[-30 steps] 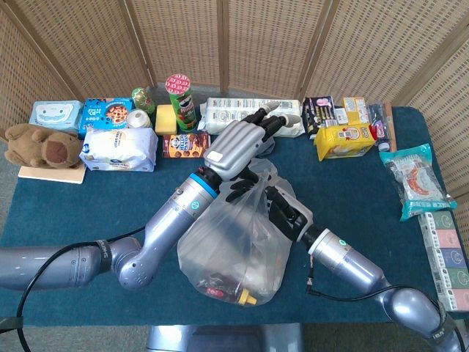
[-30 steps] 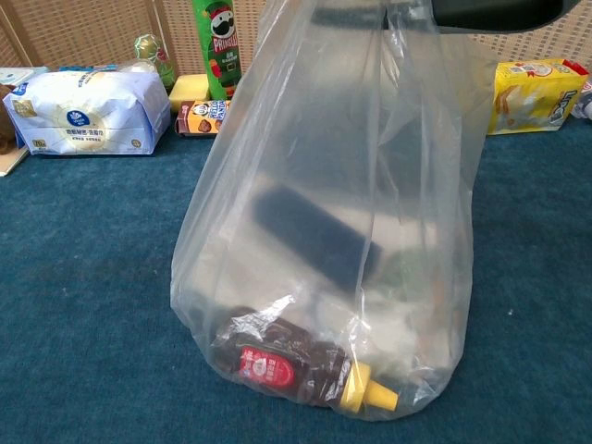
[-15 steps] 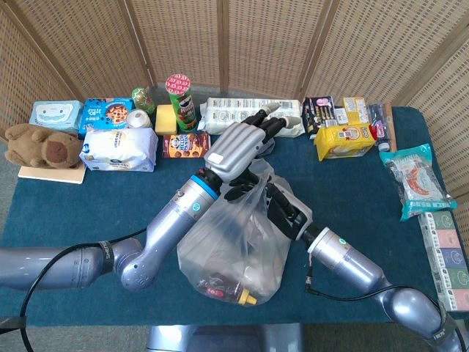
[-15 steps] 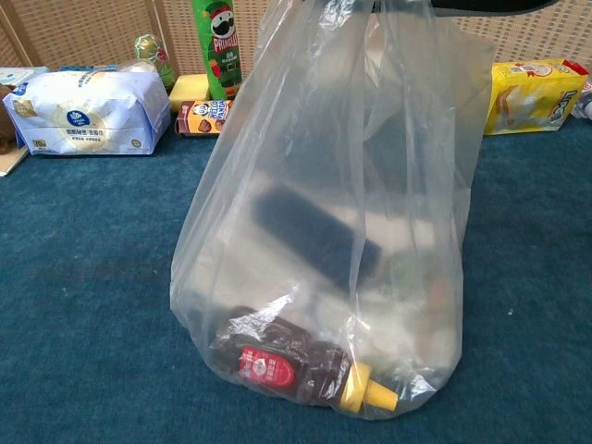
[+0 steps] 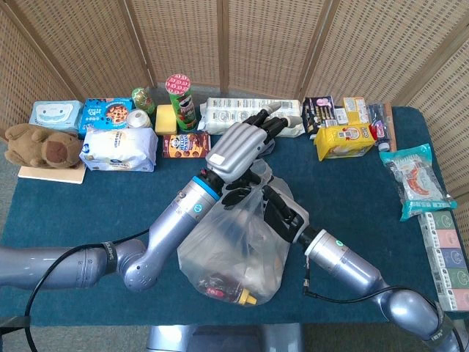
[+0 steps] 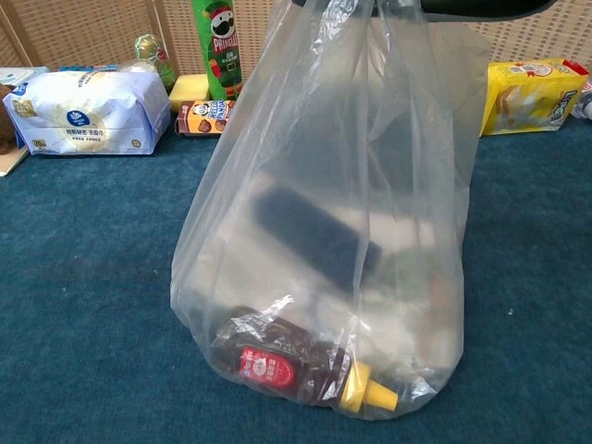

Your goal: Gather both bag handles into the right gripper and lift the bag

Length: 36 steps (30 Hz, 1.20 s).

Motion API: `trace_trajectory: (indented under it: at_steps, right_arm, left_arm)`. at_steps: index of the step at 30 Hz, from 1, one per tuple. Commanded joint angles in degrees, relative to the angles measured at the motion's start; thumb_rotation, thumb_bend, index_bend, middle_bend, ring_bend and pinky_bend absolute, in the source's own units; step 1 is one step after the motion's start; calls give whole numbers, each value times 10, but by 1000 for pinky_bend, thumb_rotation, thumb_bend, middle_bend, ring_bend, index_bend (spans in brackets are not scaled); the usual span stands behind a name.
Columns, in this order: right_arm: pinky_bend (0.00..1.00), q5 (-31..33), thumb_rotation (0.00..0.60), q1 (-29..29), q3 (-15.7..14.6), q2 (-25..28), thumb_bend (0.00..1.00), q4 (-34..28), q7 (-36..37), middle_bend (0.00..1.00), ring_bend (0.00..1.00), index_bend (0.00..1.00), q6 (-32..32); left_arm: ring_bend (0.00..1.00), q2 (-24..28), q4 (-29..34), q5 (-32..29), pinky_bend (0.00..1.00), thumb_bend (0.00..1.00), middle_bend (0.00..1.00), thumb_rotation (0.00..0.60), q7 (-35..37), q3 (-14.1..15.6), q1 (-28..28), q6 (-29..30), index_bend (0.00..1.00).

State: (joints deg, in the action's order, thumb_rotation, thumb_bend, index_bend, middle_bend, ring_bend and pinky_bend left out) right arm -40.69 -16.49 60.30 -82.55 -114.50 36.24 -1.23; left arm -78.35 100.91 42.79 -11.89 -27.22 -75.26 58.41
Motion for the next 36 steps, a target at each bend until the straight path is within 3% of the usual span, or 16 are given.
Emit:
trace_trajectory:
  at_steps: [1, 21, 36]
  right_arm:
    - [213, 0, 198, 0, -1, -1, 161, -2, 3, 380, 279, 299, -4]
    - [290, -13, 198, -1, -9, 2, 165, -12, 19, 456, 388, 339, -21]
    - [460, -22, 195, 2, -10, 7, 204, -13, 26, 559, 594, 433, -15]
  left_arm:
    - [0, -3, -2, 1, 190, 52, 223, 600, 0, 0, 1, 1, 128]
    - [0, -14, -13, 8, 184, 51, 224, 600, -7, -5, 6, -1, 128]
    - [0, -10, -7, 10, 184, 51, 224, 600, -10, -8, 14, -1, 129]
